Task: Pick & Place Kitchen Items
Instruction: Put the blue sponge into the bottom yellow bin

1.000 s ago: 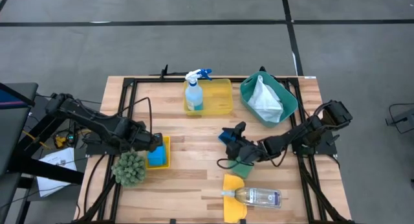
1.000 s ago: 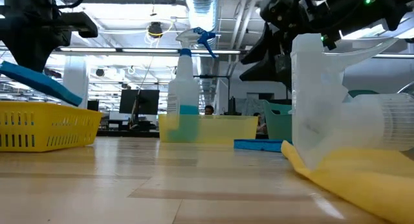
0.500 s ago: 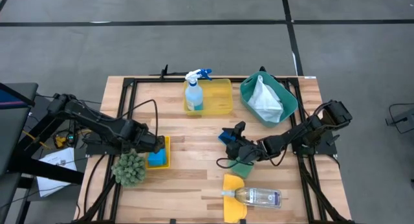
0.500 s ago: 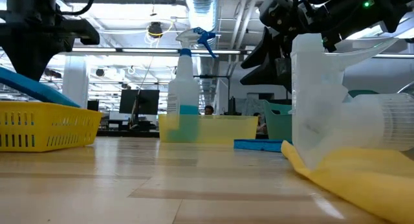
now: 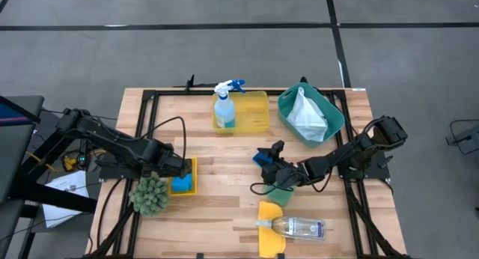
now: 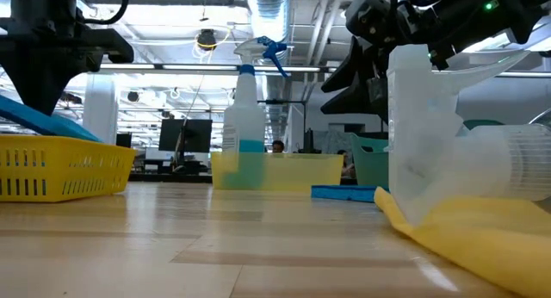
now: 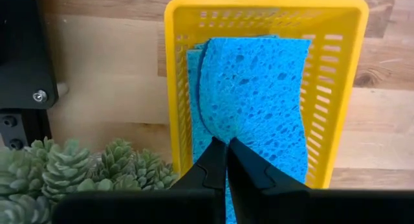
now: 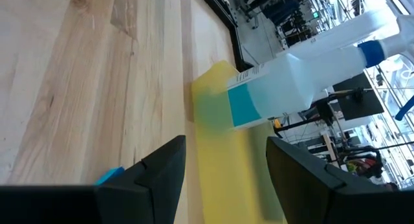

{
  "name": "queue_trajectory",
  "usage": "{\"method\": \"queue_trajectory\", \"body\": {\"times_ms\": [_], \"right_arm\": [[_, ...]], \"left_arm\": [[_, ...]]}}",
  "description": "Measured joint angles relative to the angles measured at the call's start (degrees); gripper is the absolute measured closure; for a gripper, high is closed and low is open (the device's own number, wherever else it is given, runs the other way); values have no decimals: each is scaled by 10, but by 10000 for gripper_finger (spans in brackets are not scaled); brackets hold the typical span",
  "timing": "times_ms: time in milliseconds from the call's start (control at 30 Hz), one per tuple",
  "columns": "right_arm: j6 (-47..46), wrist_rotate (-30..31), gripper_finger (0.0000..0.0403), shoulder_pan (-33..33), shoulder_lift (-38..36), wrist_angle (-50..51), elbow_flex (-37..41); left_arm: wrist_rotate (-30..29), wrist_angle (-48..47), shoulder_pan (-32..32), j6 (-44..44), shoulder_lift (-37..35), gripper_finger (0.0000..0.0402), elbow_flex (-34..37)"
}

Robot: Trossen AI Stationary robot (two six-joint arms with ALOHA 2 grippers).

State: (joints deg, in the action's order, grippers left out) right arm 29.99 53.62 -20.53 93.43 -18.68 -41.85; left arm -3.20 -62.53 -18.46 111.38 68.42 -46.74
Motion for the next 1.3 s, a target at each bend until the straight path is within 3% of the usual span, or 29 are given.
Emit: {"method": "queue_trajectory", "body": {"times_ms": [533,1300], "right_arm": [[0,0,198,0,0,0,0],[-1,0,198,-1,0,0,0]], "left_arm": [[-8,0,0,-6,0,399,0],[-9,0,0,-6,0,346,0]]}}
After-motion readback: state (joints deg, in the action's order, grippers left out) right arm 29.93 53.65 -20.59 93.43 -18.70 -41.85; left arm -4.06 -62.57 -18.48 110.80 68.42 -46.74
